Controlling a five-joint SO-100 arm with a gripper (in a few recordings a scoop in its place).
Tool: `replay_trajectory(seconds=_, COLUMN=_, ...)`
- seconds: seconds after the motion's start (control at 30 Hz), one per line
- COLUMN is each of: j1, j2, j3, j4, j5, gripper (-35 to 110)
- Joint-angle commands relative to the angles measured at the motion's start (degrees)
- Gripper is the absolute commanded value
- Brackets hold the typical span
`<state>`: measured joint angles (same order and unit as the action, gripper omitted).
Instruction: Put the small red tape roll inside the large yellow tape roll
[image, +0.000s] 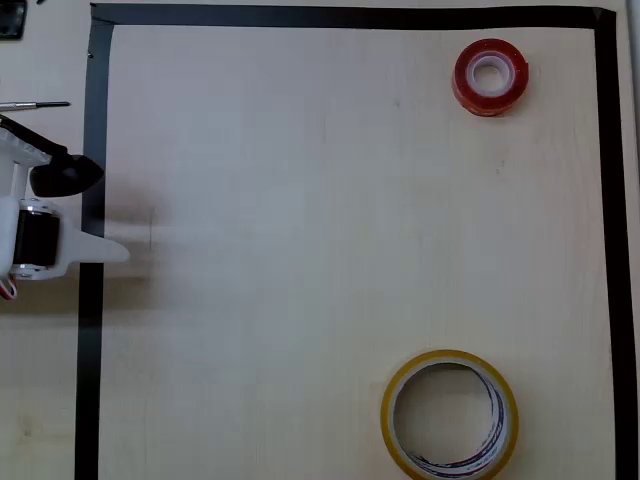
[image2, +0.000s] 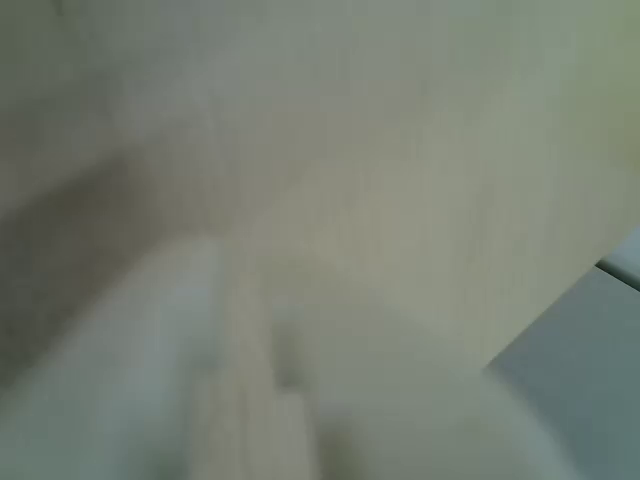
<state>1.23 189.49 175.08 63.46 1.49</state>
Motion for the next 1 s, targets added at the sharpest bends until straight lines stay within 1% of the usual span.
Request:
replay_trajectory(seconds=0.0, j1=0.35, j2=1.49, j3=-0.62, j4=-0.35, j5=-0.18, gripper=0)
replay_trajectory(seconds=0.47, j1=0.18, j2=1.49, j3=-0.62, j4=-0.35, j5=-0.18, gripper=0)
replay_trajectory(seconds=0.6, j1=-4.31, j2=1.58, j3=-1.76, j4=1.67, j5=-0.09, gripper=0)
replay_trajectory(seconds=0.77, j1=-8.88, j2=1.67, j3=-9.05, j4=2.02, j5=0.18, gripper=0)
replay_trajectory(seconds=0.87, j1=-10.55, j2=-1.49, j3=-14.33, j4=-2.64, j5=0.18, gripper=0)
replay_trajectory(seconds=0.97, j1=-10.81, j2=-15.12, j3=-22.85, j4=-8.61, j5=0.26, gripper=0)
